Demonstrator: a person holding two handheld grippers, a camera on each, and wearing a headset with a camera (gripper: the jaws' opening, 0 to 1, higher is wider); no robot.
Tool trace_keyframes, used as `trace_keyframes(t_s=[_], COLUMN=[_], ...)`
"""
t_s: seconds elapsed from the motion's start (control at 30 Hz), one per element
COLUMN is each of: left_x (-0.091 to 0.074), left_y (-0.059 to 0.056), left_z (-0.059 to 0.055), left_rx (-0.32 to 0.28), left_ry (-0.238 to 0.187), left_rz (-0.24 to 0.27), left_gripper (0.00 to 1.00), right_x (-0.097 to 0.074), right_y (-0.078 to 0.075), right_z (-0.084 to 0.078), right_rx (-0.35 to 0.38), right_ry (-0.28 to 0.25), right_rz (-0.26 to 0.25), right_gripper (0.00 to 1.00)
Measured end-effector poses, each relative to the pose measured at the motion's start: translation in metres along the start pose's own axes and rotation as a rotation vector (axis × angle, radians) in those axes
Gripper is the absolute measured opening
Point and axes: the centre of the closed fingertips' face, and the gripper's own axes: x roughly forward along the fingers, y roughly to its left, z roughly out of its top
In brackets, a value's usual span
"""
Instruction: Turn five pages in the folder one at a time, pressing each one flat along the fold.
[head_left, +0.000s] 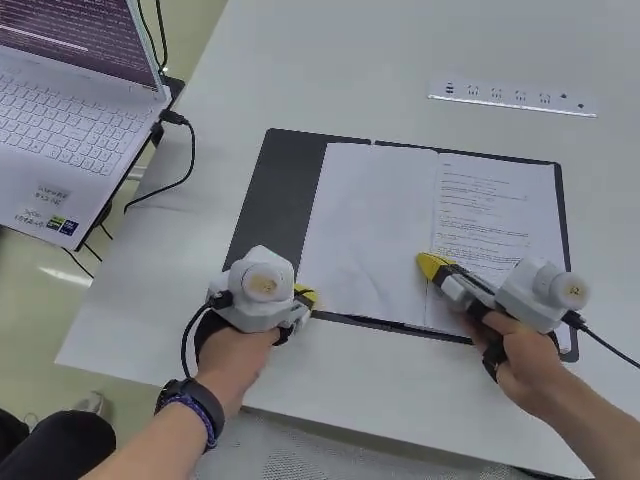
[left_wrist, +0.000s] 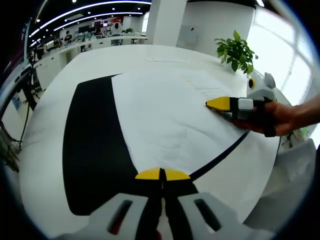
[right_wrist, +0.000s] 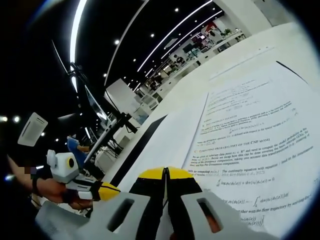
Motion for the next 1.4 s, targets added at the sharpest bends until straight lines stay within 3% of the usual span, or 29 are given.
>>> trace_keyframes(t_s=[0.63, 1.4], left_x=[0.0, 0.001], left_y=[0.0, 0.0], left_z=[0.0, 0.0], left_rx=[-0.002, 0.003], left_ry=[-0.007, -0.009], left_rz=[-0.004, -0.005], left_gripper=[0.0, 0.0], right_x=[-0.016, -0.035], right_y=[-0.001, 0.011], right_z=[-0.023, -0.048], right_rx=[0.008, 0.019], right_ry=[0.025, 0.057], right_rz=[0.01, 0.027], right_gripper=[0.0, 0.0])
